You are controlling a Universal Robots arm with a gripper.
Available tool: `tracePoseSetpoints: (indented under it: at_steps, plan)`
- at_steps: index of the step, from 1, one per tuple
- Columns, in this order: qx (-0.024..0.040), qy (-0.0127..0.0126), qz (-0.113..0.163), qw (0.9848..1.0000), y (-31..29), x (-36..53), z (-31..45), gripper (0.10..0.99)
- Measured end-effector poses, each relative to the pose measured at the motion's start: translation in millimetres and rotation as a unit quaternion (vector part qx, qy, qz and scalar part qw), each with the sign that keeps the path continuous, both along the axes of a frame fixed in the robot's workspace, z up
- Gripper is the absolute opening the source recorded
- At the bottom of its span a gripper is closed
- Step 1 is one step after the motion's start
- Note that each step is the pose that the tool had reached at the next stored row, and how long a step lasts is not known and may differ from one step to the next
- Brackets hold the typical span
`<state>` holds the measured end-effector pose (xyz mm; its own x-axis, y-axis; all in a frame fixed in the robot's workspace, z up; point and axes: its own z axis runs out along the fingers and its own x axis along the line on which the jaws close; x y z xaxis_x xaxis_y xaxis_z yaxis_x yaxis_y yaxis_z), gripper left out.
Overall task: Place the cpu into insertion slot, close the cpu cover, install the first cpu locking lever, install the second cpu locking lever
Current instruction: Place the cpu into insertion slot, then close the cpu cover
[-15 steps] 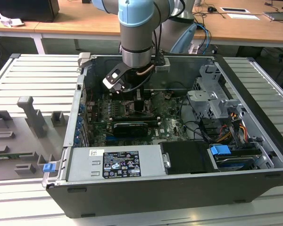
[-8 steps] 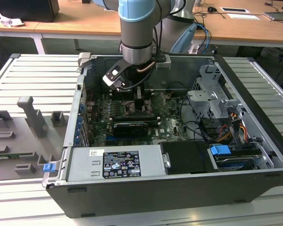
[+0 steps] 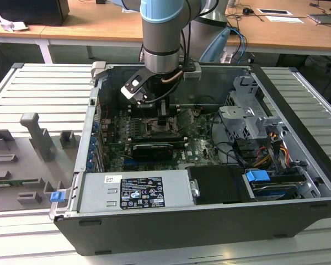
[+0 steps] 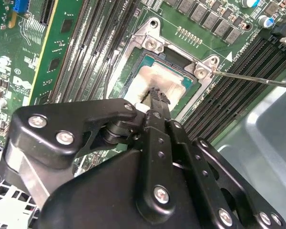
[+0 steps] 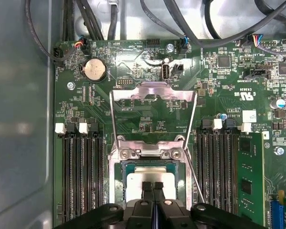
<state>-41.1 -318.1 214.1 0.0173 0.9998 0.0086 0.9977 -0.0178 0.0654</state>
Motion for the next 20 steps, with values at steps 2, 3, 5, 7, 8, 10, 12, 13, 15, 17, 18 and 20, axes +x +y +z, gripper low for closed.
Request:
tracePoseSetpoints:
  at_steps: [2,3,5,7,8,10,12,13,15,17,18,20]
  plan:
    - [0.0,0.0,0.0,1.0,0.0,0.0,1.9,0.106]
    - [0.0,0.0,0.0,1.0,0.0,0.0,2.5,0.106]
    - [0.0001,0.0,0.0,1.0,0.0,0.0,3.2,0.106]
    - [0.0001,-0.0001,0.0,1.0,0.0,0.0,3.6,0.106]
    - [0.0002,0.0,0.0,1.0,0.0,0.3,3.7,0.106]
    - [0.0006,0.0014,0.0,1.0,-0.4,4.3,3.7,0.106]
    - [0.0006,0.0015,0.0,1.0,-0.6,4.7,3.7,0.106]
    - [0.0006,0.002,0.0,1.0,-0.7,7.5,3.5,0.106]
    - [0.0005,0.003,0.0,1.0,-0.7,10.0,3.3,0.106]
    - [0.0005,0.003,0.0,1.0,-0.7,10.0,3.3,0.106]
    - [0.0005,0.003,0.0,1.0,-0.7,10.0,3.2,0.106]
    - [0.0005,0.003,0.0,1.0,-0.7,10.0,5.2,0.106]
